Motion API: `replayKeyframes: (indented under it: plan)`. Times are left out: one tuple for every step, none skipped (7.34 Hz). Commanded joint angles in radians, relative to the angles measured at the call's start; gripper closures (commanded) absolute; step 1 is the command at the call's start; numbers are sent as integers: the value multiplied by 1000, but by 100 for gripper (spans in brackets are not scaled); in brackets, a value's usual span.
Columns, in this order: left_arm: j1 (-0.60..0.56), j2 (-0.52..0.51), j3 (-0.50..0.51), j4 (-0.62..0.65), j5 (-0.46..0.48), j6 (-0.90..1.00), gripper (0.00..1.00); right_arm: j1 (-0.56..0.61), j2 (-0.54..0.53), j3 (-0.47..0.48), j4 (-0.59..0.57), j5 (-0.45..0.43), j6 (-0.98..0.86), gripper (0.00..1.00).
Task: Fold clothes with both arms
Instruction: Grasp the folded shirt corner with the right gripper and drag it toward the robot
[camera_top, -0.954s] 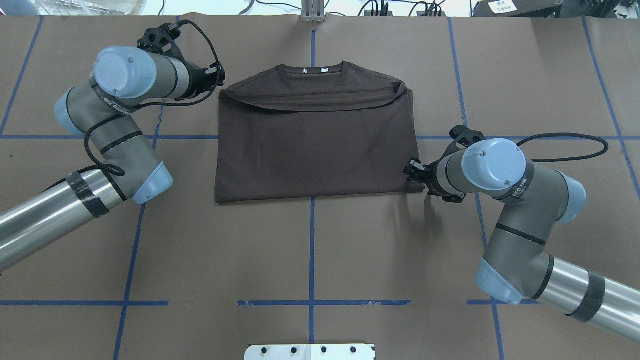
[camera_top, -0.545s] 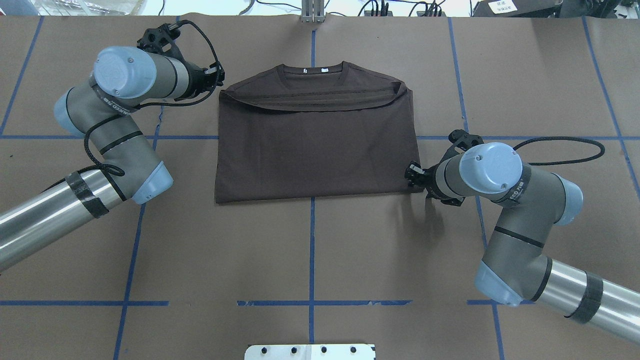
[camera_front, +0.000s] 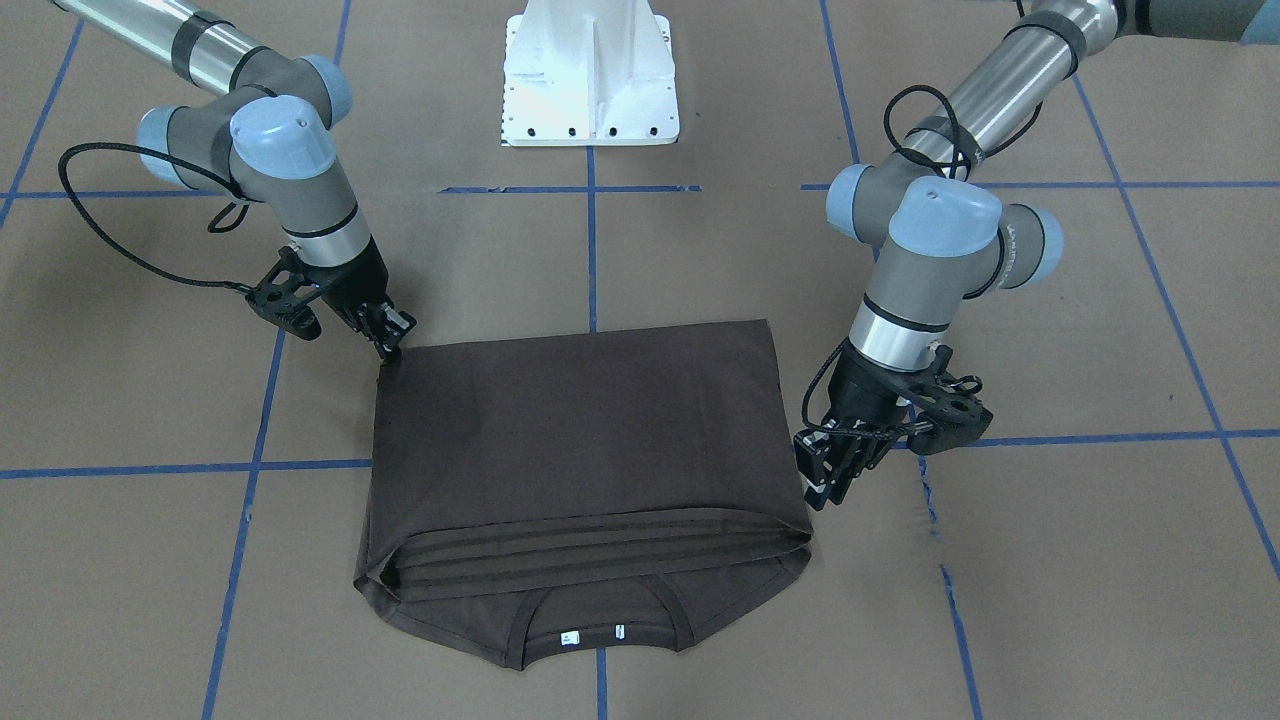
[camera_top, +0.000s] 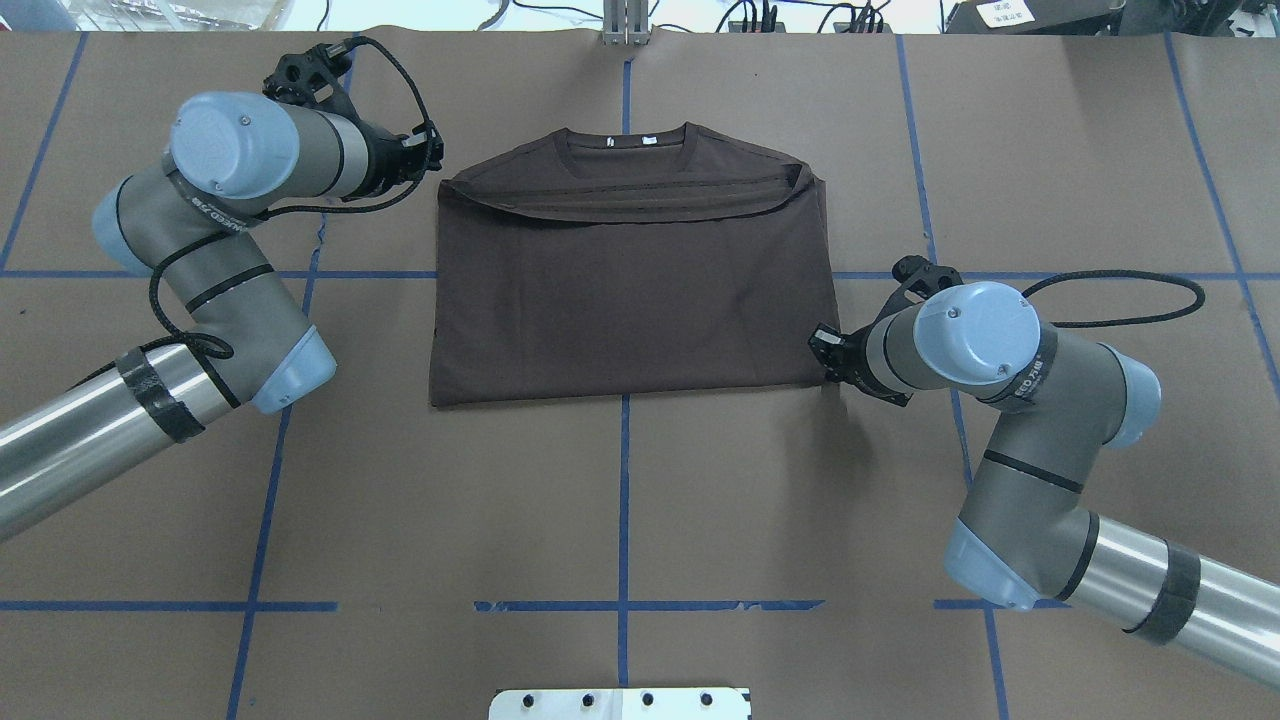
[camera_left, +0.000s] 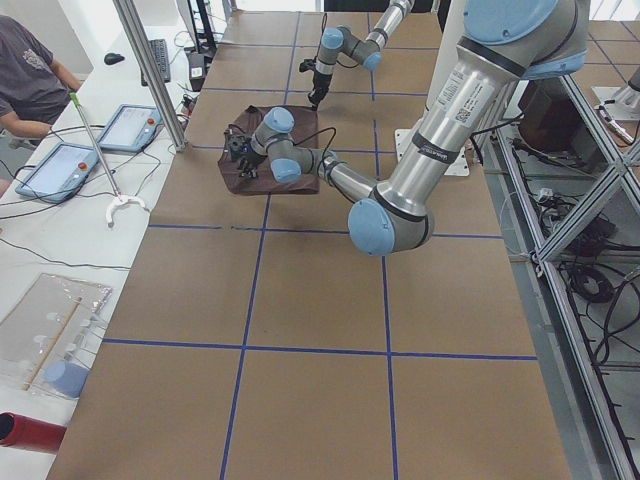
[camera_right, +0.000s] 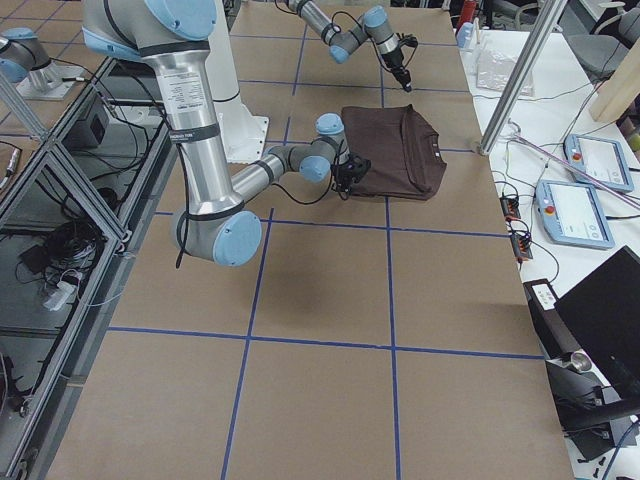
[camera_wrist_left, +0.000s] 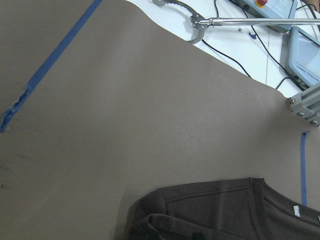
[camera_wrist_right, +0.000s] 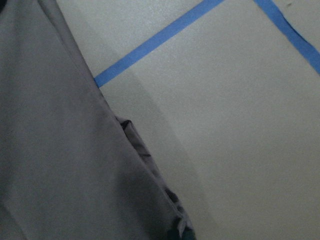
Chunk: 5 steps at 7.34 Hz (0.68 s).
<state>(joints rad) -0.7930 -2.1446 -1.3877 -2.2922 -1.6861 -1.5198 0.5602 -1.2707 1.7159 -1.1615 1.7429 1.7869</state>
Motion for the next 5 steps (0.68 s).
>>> replayKeyframes:
  plan:
    - [0,11,-16,5,-1,1,66,4,-22,55,-1,0,0,100]
    - [1,9,-17,5,-3,-2,66,-11,-104,171,-3,16,12,100]
    - [0,9,-27,5,-3,-5,66,-90,-230,318,-3,50,22,100]
    - [0,11,-45,8,-3,-8,65,-158,-313,437,-1,110,28,100]
    - [8,12,-83,20,-4,-28,65,-186,-322,477,-1,268,63,100]
